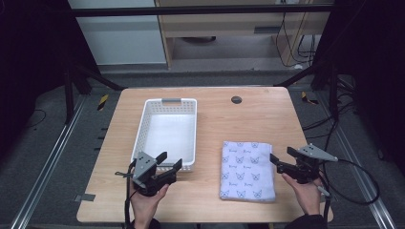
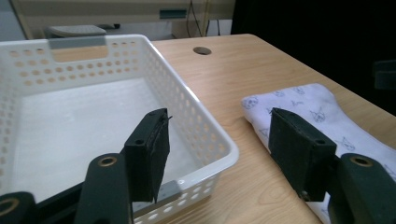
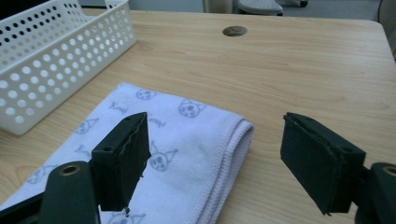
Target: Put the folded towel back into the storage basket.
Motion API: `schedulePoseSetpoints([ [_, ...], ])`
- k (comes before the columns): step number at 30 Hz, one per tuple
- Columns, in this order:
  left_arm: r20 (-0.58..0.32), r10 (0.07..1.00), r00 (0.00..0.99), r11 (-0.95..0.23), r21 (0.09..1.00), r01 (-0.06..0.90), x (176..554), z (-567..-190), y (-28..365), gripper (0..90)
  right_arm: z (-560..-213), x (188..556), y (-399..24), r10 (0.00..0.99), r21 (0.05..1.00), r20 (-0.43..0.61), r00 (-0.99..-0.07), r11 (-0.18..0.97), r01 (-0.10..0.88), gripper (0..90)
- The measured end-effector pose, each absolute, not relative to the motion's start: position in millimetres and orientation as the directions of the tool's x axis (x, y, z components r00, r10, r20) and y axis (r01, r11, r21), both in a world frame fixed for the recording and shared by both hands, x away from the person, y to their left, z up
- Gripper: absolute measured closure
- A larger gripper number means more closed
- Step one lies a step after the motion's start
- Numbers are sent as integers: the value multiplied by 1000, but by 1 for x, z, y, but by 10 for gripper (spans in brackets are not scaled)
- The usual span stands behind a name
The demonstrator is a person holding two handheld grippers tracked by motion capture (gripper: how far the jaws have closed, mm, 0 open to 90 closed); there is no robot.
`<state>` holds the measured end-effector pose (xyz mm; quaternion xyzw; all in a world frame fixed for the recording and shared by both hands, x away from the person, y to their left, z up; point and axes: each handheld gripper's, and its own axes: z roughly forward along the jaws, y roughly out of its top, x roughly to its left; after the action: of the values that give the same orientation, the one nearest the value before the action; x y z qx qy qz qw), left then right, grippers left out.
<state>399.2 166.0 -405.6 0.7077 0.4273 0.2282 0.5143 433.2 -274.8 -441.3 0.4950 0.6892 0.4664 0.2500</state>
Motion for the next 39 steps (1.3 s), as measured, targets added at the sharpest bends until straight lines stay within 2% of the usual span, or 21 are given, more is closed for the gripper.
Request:
schedulePoseSetpoints([
  [9, -110, 787, 607, -164, 911, 377, 407, -404, 131, 393, -432, 433, -268, 895, 892, 102, -434, 111, 438, 243],
  [19, -101, 728, 678, -242, 887, 393, 408, -417, 89, 405, -432, 437, -269, 899, 888, 108, -425, 105, 448, 252],
  [34, -114, 692, 713, -296, 856, 424, 404, -443, 56, 432, -444, 453, -269, 911, 869, 98, -400, 117, 480, 267],
  [39, -94, 706, 702, -314, 847, 429, 404, -453, 52, 440, -452, 461, -267, 917, 862, 92, -388, 122, 493, 271],
])
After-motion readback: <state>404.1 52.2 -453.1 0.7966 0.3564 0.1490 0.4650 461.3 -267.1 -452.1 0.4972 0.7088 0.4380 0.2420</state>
